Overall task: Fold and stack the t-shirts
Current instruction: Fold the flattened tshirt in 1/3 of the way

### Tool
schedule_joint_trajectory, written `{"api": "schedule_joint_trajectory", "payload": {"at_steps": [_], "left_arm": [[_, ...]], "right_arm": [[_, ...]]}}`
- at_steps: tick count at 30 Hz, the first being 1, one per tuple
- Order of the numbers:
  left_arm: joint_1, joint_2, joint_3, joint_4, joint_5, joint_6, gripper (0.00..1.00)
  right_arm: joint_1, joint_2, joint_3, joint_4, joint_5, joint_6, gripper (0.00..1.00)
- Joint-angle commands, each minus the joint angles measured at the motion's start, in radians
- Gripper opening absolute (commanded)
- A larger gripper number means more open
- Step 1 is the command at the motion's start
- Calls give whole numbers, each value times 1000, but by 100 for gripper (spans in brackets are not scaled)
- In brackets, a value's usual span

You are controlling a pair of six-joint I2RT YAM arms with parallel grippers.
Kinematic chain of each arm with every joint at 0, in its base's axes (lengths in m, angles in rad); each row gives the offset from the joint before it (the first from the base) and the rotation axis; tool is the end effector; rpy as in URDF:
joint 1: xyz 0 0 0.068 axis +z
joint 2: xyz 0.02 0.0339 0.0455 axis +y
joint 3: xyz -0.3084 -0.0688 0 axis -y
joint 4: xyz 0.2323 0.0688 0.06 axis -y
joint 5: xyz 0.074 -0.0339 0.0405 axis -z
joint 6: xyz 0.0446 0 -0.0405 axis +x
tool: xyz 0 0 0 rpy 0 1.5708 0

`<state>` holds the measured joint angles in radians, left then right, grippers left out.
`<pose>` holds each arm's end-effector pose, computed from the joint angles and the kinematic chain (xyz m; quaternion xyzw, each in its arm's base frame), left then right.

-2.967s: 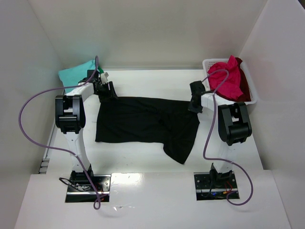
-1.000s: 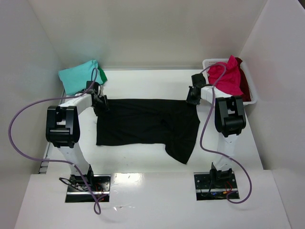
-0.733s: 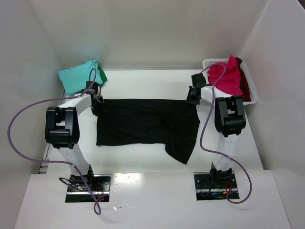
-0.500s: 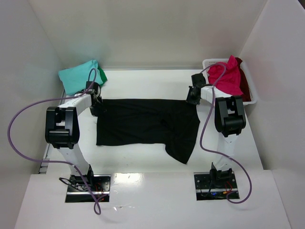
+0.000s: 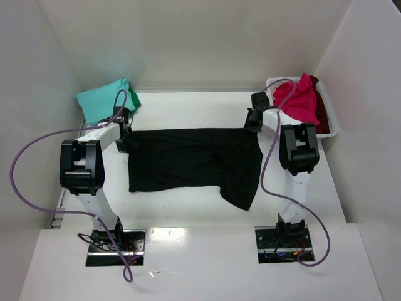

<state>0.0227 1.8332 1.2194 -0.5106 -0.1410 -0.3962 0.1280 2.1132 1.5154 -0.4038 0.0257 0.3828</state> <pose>0.3752 0.0148 0.2200 -0.2175 0.9483 0.0265 0.2297 0.4652 0.0587 0.1966 0.1255 0.9515 0.0590 0.2748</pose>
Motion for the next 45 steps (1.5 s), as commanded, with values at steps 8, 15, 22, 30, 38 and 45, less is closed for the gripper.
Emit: {"api": "schedule_joint_trajectory", "payload": {"at_steps": [8,15,22,30,38,45], "left_arm": [[28,32,51,-14,-57,-12,4],[37,11,63,33,112,-1,32],[37,-11,43,34,182,-1,38],[37,11,9,34,202,-1,38],[37,11,0,14,182,8,32],[37,11,0,4,158,8,8]], "right_arm": [[-33,48,88,-13,33,-27,7],[-33,48,88,-13,20,-27,7],[-33,57,88,-13,11,-27,7],[-33,57,88,-13,11,-27,7],[-33,57,88,-13,11,-27,8],[-33,67,88,-13,11,-27,8]]}}
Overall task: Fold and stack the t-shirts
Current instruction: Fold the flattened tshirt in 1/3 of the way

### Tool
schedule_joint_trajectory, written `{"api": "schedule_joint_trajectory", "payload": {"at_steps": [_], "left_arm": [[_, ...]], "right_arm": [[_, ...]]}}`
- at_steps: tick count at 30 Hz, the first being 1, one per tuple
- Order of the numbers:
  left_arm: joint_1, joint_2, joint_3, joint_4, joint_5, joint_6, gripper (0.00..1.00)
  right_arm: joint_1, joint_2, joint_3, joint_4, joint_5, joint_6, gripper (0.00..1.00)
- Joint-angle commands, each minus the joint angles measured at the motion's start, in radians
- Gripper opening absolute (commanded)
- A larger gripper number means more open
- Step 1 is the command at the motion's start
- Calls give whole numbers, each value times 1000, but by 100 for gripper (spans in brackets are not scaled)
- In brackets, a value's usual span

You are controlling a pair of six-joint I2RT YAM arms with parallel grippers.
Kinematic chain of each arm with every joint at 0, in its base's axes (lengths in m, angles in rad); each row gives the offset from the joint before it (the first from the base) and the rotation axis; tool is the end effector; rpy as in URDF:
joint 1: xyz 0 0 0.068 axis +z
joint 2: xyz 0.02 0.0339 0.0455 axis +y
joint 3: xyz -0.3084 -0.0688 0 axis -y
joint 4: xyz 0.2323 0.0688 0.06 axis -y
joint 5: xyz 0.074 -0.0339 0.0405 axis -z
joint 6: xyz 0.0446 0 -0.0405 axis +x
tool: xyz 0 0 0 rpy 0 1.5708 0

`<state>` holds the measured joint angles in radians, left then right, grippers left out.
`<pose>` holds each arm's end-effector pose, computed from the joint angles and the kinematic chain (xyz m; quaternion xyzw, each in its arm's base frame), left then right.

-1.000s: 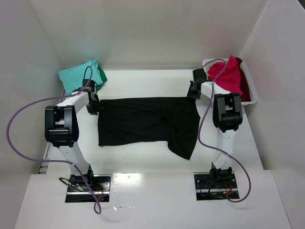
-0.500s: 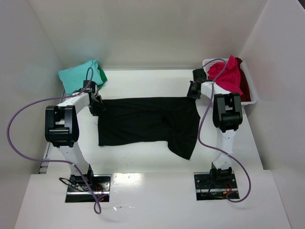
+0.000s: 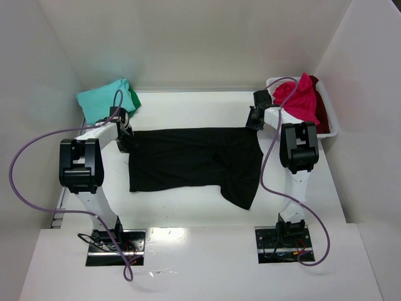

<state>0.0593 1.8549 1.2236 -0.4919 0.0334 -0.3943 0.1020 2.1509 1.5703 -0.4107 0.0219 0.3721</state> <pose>0.3801 0.0211 0.2140 -0.2156 0.9508 -0.0531 0.2161 0.4787 0.0480 0.1950 0.1321 0.9491 0.0569 0.2802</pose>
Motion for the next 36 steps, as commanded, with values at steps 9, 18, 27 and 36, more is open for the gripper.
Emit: {"api": "schedule_joint_trajectory", "payload": {"at_steps": [9,18,27,36], "left_arm": [[1,-43,5,-33,-158,-26,0],[42,-62,5,-42,-175,-17,2],[42,-94,33,-24,-63,3,42],[42,-62,134,59,95,14,32]], "right_arm": [[-7,29,33,-7,15,-25,8],[-7,29,33,-7,15,-25,8],[-7,29,33,-7,-39,-44,10],[-7,-54,51,3,-97,-64,20]]}}
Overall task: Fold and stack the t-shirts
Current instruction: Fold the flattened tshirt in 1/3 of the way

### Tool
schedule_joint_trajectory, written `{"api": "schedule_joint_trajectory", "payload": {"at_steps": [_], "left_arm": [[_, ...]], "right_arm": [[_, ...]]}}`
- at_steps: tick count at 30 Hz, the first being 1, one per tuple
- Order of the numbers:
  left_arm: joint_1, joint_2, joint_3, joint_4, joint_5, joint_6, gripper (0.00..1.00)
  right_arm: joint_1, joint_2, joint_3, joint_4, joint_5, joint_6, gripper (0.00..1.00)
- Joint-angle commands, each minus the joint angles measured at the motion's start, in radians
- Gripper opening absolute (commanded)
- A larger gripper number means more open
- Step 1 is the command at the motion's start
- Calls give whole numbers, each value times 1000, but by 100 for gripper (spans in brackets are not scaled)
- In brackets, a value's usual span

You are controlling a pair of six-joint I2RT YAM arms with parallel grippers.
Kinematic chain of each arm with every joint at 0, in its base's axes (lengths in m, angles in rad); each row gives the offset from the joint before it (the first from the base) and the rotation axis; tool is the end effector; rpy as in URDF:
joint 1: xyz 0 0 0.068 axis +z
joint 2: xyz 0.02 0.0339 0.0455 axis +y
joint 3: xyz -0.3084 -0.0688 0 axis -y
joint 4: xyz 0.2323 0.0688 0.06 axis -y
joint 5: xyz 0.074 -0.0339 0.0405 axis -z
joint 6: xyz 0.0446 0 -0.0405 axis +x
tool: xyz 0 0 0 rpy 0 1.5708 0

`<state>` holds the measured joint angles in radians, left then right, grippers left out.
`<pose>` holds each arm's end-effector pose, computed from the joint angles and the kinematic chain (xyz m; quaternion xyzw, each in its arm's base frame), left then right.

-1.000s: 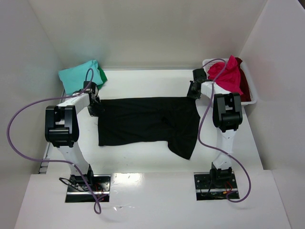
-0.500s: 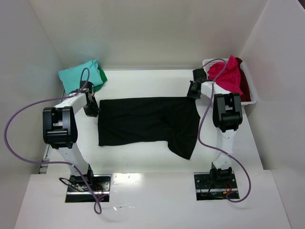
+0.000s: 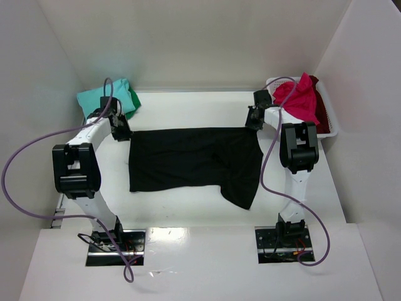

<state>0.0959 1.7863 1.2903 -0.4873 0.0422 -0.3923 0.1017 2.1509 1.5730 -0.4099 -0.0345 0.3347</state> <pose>0.3829 0.0349 0.2583 -0.2254 0.9301 -0.0627 0.2833 0.4790 0.0504 0.1958 0.1064 0.9518 0.0783 0.2770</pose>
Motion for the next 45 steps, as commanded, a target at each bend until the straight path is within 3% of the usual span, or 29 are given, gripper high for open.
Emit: {"api": "schedule_joint_trajectory", "payload": {"at_steps": [1,3,5,7,8,11,27,38,45], "left_arm": [[-5,19,67,71,96,12,29],[-22,47,81,113,110,3,22],[-42,62,81,150,122,-8,7],[-58,97,96,162,131,-20,1],[-73,110,112,171,114,-31,0],[-94,160,136,161,70,-40,0],[-104,332,205,76,-62,-59,0],[-104,443,352,-26,-119,-37,0],[-114,522,486,-73,-128,-19,0]], "right_arm": [[-7,-69,48,2,-51,-26,24],[-7,-83,48,11,-51,-26,33],[-7,-83,48,20,-64,-37,39],[-7,-92,48,20,-73,-37,31],[-7,-92,39,20,-82,-37,19],[-7,-92,16,20,-91,-37,5],[-7,-69,-62,7,-58,-48,5],[-7,12,45,-52,-7,-57,5],[-7,112,217,-127,48,-57,6]]}}
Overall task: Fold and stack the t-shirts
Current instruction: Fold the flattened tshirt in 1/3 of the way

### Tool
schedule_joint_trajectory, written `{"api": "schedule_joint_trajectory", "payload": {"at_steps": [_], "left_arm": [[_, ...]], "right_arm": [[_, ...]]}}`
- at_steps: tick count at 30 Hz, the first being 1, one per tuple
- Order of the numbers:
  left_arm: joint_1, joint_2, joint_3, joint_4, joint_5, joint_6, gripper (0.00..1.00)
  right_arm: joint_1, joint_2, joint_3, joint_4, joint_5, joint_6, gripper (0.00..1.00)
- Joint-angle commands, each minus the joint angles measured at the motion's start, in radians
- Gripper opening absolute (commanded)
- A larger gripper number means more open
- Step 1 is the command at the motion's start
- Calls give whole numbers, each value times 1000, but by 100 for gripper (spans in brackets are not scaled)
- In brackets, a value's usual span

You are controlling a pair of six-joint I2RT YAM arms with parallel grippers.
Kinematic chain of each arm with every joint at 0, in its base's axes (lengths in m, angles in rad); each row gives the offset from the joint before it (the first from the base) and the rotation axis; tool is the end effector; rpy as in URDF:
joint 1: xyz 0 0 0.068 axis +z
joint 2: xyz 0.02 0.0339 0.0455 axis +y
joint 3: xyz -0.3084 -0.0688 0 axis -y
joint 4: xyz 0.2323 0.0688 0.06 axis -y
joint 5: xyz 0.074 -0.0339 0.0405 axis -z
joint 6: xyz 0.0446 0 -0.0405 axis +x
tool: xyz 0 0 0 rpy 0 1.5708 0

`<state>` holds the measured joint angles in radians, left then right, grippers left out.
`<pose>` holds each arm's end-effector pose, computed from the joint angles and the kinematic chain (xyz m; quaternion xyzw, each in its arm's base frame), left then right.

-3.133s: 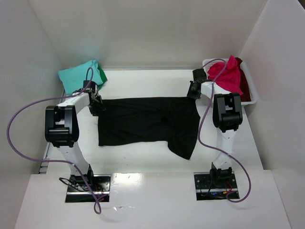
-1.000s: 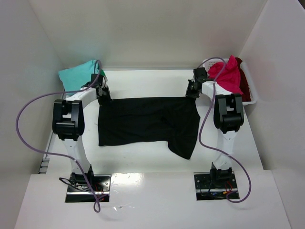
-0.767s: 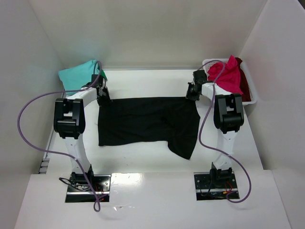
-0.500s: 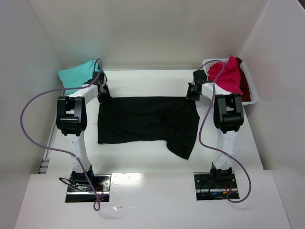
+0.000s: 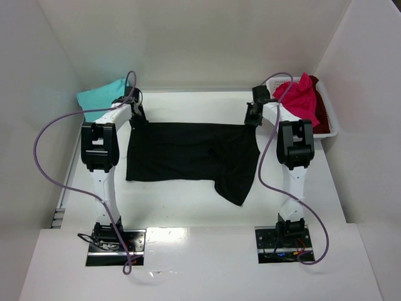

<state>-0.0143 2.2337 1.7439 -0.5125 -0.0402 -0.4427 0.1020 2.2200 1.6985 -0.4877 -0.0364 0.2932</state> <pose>0.5068 -0.0055 0.2003 -0.2095 0.9365 -0.0447 0.2775 0.4981 0.0526 0.1951 0.0867 0.9568 0.0715 0.2683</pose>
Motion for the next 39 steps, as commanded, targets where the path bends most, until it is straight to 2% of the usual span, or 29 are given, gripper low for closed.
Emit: {"api": "schedule_joint_trajectory", "payload": {"at_steps": [1,9,19,25,26,28,29,30,33,34,35,36,38,39], "left_arm": [[-4,75,70,-63,-46,32,0],[-22,147,178,-96,-26,53,1],[-23,208,339,-115,5,62,3],[-23,106,306,-97,33,71,12],[-23,55,272,-77,33,81,20],[-23,8,250,-67,42,81,30],[-23,-41,241,-67,42,91,39],[-23,-64,223,-67,51,91,56],[-23,-166,183,-67,28,104,68],[-23,-193,139,-67,28,104,77],[-23,-250,114,-67,17,113,81],[-23,-279,88,-67,17,113,85],[-23,-362,27,-58,8,113,92],[-23,-388,-36,-58,8,113,94]], "right_arm": [[-7,67,111,-49,50,-6,6],[-7,187,321,-126,61,-6,6],[-48,263,504,-153,37,-6,5],[-48,169,546,-164,-13,-6,5],[-48,146,546,-164,-25,-6,9],[-48,98,534,-141,-45,-6,14],[-48,42,524,-141,-75,-15,21],[-48,11,489,-126,-92,-16,25],[-48,-133,353,-71,-114,-16,41],[-48,-170,311,-48,-114,-16,45],[-48,-207,267,-39,-105,-16,50],[-48,-285,169,-29,-86,-16,62],[-48,-363,65,-6,-65,-16,72],[-48,-441,-41,-6,-56,-16,78]]}}
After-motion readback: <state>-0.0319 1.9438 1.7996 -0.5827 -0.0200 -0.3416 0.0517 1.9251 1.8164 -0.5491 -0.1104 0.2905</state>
